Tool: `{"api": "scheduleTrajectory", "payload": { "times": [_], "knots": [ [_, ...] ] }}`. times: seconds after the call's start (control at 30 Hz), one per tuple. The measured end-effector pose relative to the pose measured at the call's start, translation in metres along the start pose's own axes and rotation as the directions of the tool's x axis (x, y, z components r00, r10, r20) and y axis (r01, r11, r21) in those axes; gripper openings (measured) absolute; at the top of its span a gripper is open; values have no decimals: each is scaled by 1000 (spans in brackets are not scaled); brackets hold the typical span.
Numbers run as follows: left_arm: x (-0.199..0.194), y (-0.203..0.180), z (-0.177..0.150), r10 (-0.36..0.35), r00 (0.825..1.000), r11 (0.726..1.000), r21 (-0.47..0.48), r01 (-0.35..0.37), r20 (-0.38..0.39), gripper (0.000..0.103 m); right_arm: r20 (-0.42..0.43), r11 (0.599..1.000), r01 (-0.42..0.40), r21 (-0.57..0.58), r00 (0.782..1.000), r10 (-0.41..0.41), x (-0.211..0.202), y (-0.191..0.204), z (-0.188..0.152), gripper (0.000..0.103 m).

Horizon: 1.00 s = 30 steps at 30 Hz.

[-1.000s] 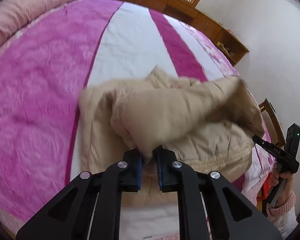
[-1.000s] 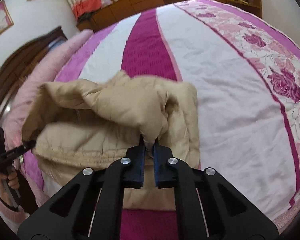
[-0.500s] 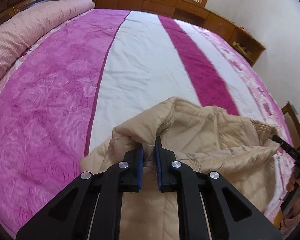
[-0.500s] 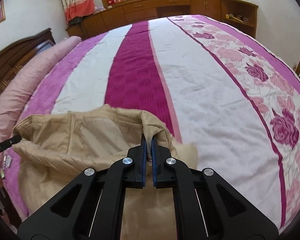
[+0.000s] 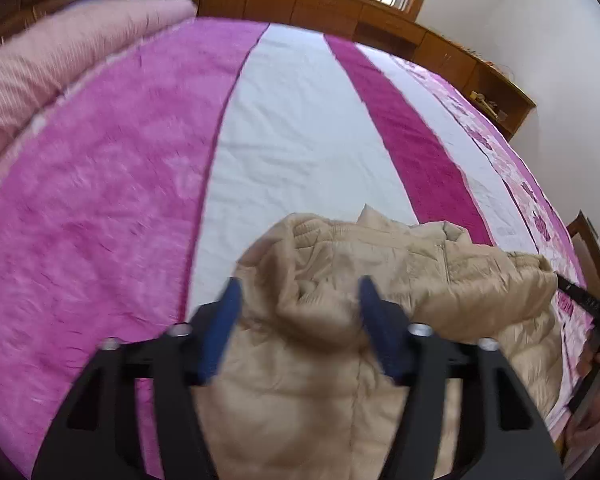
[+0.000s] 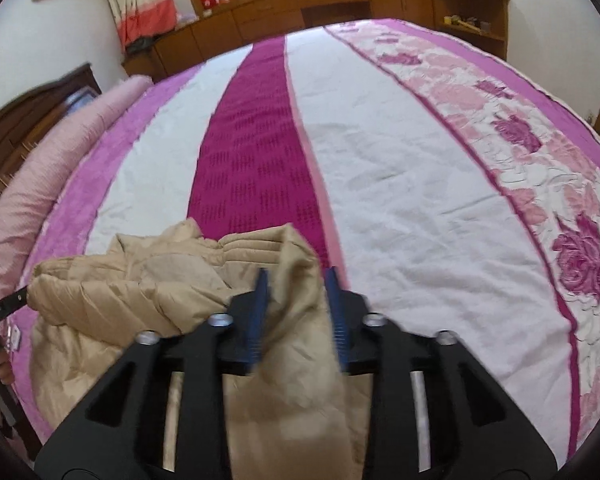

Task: Fold large clothes

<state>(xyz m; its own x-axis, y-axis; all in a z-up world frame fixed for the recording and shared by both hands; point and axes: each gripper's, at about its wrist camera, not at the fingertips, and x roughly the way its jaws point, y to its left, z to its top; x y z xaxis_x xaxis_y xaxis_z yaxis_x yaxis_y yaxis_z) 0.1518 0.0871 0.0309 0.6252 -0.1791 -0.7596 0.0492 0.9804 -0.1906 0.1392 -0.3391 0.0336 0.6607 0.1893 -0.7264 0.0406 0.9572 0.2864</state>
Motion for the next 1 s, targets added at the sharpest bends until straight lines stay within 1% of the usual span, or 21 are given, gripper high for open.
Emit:
{"api": "scheduleTrajectory", "payload": {
  "times": [0.1,0.2,0.3,0.37,0.43,0.57,0.67,0.7,0.8,0.9,1.0],
  "knots": [
    [-20,2,-5,-7,1000,1000,21,7,24,74,2,1000,-4,-19,1000,4,-19,-4,-8,36],
    [-35,-2,-14,-35,999,999,34,34,31,74,-19,996,-11,-91,1000,9,-29,6,-21,36],
    [-38,-14,-22,-54,998,997,65,52,27,74,-48,985,-30,-173,999,22,-29,24,-36,36],
    [-31,-22,-27,-50,999,996,71,50,0,74,-69,979,-23,-203,998,9,-19,35,-41,36],
    [-13,-31,-30,-42,999,996,81,44,-32,74,-84,978,-6,-208,996,-12,-5,41,-42,36],
    [26,-34,-24,-3,999,999,53,6,-46,74,-79,977,61,-204,994,-78,24,45,-35,36],
    [52,-29,-15,44,998,999,27,-43,-41,74,-95,977,96,-188,989,-116,44,41,-28,36],
    [61,-27,-13,72,996,997,26,-71,-43,74,-100,977,105,-187,987,-126,49,40,-25,36],
    [81,-24,-8,122,991,992,37,-120,-57,74,-117,976,118,-185,983,-142,68,36,-19,37],
    [94,-21,-4,139,988,990,32,-137,-71,75,-133,982,115,-153,982,-136,80,30,-15,39],
    [94,-23,-2,148,986,989,38,-145,-74,75,-133,986,104,-132,984,-122,80,25,-13,39]
  ]
}}
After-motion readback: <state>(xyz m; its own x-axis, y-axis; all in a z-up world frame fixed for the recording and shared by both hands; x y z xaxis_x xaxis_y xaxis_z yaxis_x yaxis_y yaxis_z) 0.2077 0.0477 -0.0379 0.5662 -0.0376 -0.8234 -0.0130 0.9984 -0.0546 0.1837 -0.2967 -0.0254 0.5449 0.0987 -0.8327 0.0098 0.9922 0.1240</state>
